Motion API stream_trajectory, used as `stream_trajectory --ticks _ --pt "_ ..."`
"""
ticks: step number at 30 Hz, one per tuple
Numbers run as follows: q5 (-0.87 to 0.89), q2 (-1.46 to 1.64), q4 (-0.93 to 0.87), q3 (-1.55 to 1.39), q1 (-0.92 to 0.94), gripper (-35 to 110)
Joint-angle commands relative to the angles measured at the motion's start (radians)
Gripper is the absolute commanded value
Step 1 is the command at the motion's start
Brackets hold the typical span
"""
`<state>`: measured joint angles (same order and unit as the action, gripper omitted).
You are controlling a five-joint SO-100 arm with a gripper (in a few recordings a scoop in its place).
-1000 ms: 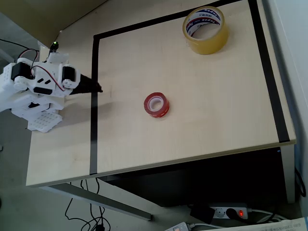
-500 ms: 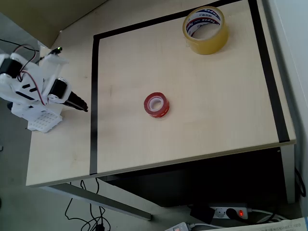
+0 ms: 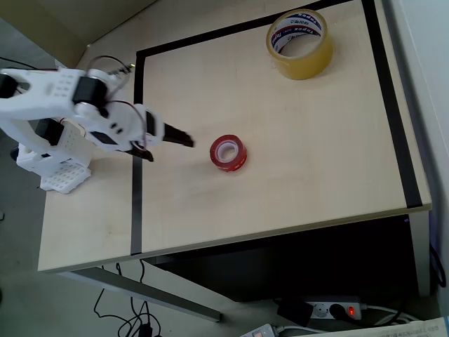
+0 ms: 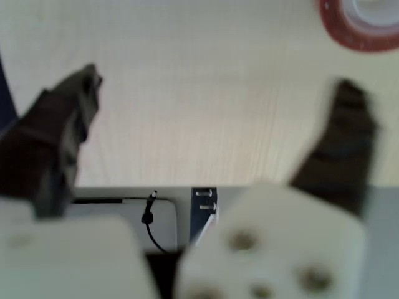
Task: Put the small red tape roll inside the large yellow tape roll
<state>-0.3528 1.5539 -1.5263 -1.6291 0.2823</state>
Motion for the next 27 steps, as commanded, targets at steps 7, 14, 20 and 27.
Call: stream_trajectory --ticks 7,14,20,27 --pt "-0.029 -0.074 -0.002 0.130 0.012 46" --pt "-0.028 -0.187 0.043 0.149 0.011 45" --pt "-0.025 -0.291 0.075 0.170 0.011 45" --pt "-0.029 -0.374 0.095 0.179 0.012 38"
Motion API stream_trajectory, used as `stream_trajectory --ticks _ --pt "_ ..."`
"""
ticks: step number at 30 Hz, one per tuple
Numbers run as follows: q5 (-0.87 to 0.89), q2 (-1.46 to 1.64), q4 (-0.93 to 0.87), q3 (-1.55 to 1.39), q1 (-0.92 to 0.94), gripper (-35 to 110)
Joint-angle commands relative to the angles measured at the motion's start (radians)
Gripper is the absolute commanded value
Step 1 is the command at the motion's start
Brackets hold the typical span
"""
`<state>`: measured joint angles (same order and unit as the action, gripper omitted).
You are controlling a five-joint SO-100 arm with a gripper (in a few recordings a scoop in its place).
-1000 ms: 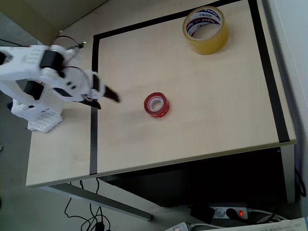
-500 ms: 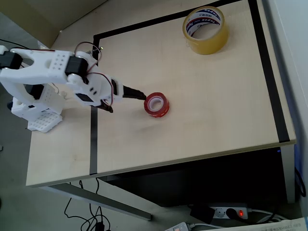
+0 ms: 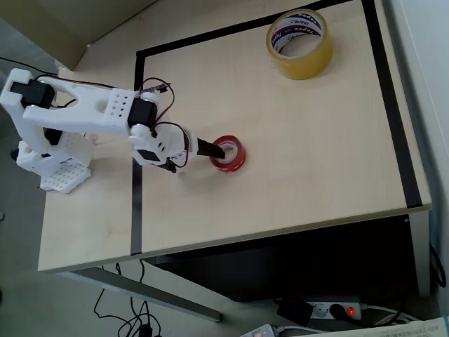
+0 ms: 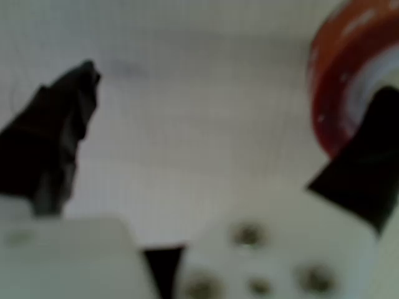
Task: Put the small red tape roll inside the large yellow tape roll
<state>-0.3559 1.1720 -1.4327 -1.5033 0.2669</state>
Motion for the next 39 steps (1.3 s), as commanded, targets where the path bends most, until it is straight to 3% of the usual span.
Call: stream_trajectory --ticks 1,6,12,17,21,23,33,39 --pt "-0.026 -0.005 0.002 0.058 0.029 30" --pt "-0.026 -0.031 -0.006 0.077 0.029 0" --pt "-0.026 -0.014 -0.140 0.296 0.026 0" --pt "-0.035 -0.149 -0.351 0.945 0.009 0" --pt "-0.061 -0.344 -0.371 1.552 -0.040 0" --pt "-0.106 -0.413 -0.328 1.712 -0.078 0" --pt "-0.109 -0.480 0.098 1.689 -0.295 0" --pt "-0.101 -0.522 0.233 1.601 -0.382 0"
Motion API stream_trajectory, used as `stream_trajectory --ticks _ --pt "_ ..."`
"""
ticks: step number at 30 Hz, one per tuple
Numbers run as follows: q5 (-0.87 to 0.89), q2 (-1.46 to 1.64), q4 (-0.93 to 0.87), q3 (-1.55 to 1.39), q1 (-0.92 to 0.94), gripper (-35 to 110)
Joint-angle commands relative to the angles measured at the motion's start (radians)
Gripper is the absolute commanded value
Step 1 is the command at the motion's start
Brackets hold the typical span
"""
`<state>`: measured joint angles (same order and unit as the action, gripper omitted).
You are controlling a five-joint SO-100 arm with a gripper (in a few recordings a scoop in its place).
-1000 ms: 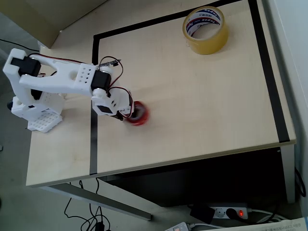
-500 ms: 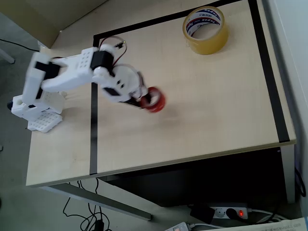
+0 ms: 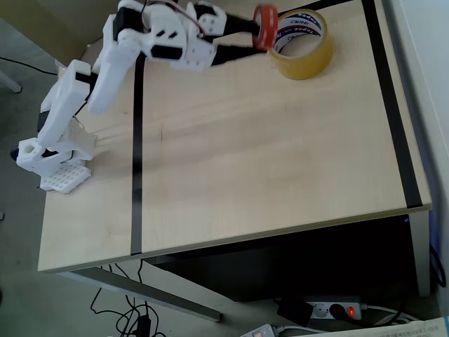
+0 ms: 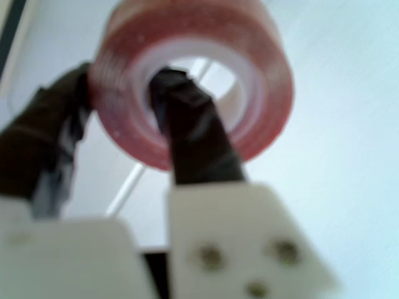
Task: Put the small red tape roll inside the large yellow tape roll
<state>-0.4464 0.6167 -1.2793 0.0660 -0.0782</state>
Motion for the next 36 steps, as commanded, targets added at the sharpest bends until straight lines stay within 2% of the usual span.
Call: stream_trajectory --ticks 1,9,16,20,27,36 --pt "-0.011 0.014 0.089 0.034 -0.048 0" --pt "-0.009 -0.121 0.120 0.046 -0.103 0" --pt "-0.002 -0.198 0.092 0.078 -0.110 11" --pt "0.003 -0.212 0.038 0.081 -0.110 19" --pt "0.003 -0.249 -0.086 0.175 -0.074 23" --pt "0.003 -0.143 -0.267 0.175 0.012 26"
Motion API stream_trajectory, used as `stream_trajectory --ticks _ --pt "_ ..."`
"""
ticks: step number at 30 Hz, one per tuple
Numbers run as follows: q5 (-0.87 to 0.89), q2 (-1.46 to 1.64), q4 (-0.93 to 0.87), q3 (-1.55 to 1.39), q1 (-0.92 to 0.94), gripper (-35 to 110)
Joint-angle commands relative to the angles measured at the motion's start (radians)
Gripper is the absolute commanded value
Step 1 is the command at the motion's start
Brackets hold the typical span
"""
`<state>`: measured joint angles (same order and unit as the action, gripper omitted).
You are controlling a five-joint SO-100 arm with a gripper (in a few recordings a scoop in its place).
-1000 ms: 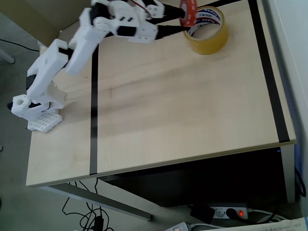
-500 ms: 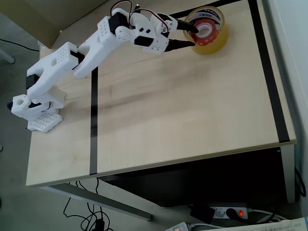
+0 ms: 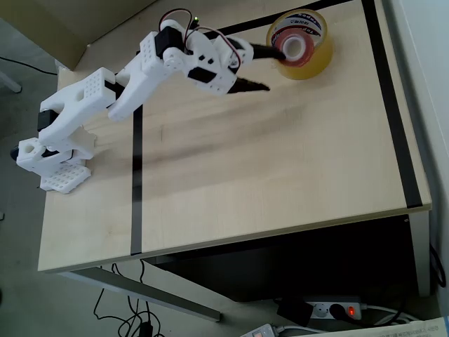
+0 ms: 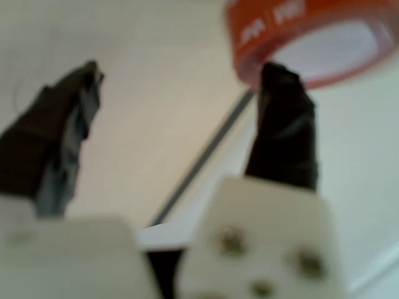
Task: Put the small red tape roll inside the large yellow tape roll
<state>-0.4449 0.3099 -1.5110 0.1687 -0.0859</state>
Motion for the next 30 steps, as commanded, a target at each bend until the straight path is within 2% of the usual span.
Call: stream_trajectory --ticks 1,11,16,30 --pt "0.000 0.169 -0.041 0.072 0.021 26" --pt "-0.005 0.190 -0.100 0.072 -0.017 26" --pt "-0.005 0.195 -0.106 0.072 0.025 26" --pt "0.002 0.067 0.126 0.071 0.109 27"
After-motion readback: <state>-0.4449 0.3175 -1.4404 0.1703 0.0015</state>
